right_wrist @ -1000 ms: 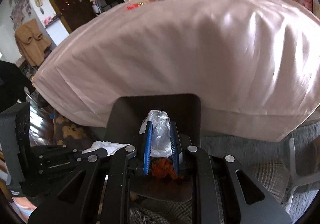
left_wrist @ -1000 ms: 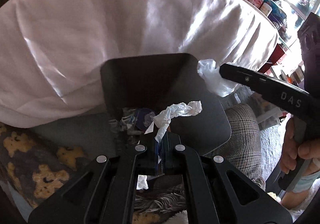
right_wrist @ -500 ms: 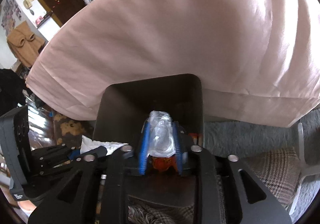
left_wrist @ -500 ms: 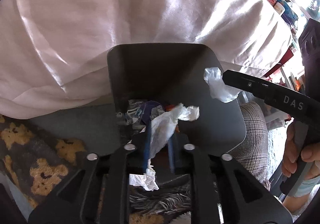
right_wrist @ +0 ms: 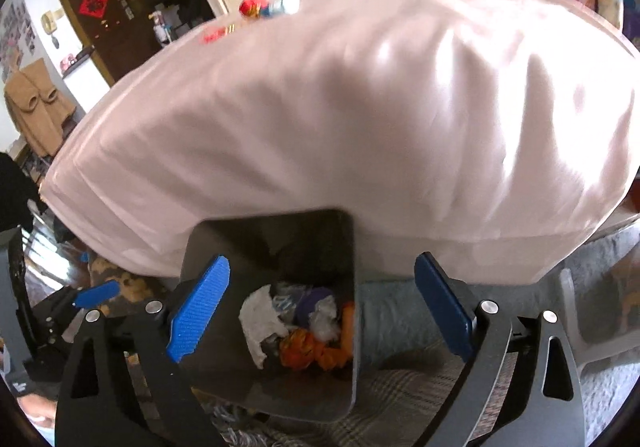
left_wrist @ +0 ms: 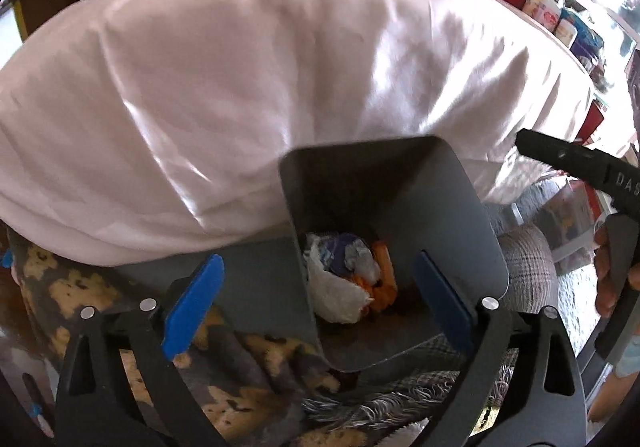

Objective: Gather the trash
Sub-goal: 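Carry the clear bag and tissue to the bin and open both tools, then grasp the blue-capped bottle with the right tool while the left grasps the red lantern, then carry the bottle and red lantern to the bin and open both tools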

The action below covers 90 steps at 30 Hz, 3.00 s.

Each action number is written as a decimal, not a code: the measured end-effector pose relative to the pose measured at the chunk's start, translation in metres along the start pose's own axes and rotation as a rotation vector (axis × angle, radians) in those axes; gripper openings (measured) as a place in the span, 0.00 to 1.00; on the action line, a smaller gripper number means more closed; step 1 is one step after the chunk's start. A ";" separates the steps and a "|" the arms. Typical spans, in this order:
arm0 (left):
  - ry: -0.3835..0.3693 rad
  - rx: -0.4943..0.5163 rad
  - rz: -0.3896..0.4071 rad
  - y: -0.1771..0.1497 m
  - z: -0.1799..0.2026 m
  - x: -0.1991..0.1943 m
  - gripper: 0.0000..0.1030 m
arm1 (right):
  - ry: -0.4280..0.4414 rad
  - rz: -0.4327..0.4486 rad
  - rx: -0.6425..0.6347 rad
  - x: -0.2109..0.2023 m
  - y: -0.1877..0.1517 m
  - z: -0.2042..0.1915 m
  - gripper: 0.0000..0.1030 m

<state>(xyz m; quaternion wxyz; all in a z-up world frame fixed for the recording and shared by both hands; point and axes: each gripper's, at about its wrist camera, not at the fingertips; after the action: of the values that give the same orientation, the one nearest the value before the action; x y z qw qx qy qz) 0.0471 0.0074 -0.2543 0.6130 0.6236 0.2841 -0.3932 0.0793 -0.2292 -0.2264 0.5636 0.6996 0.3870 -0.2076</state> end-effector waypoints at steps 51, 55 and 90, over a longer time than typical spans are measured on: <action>-0.020 0.092 0.076 0.273 0.006 0.051 0.88 | 0.000 0.076 -0.260 0.071 0.231 -0.036 0.20; -0.029 0.093 0.079 0.295 0.017 0.065 0.78 | -0.029 0.100 -0.227 0.069 0.244 -0.019 0.20; -0.019 0.162 0.271 0.236 0.045 -0.094 0.32 | -0.033 0.202 -0.277 -0.064 0.180 -0.048 0.20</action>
<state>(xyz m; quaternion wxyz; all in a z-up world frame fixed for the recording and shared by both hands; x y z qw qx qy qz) 0.1878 -0.0459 -0.0451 0.6109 0.6999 0.1586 -0.3344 0.1729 -0.2149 -0.0531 0.6788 0.6471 0.3303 -0.1064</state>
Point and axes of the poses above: each gripper's, at about its wrist camera, not at the fingertips, and x roughly the way its jaws point, z to its right, y to its top, and after that the axes turned 2 degrees about y, right-handed
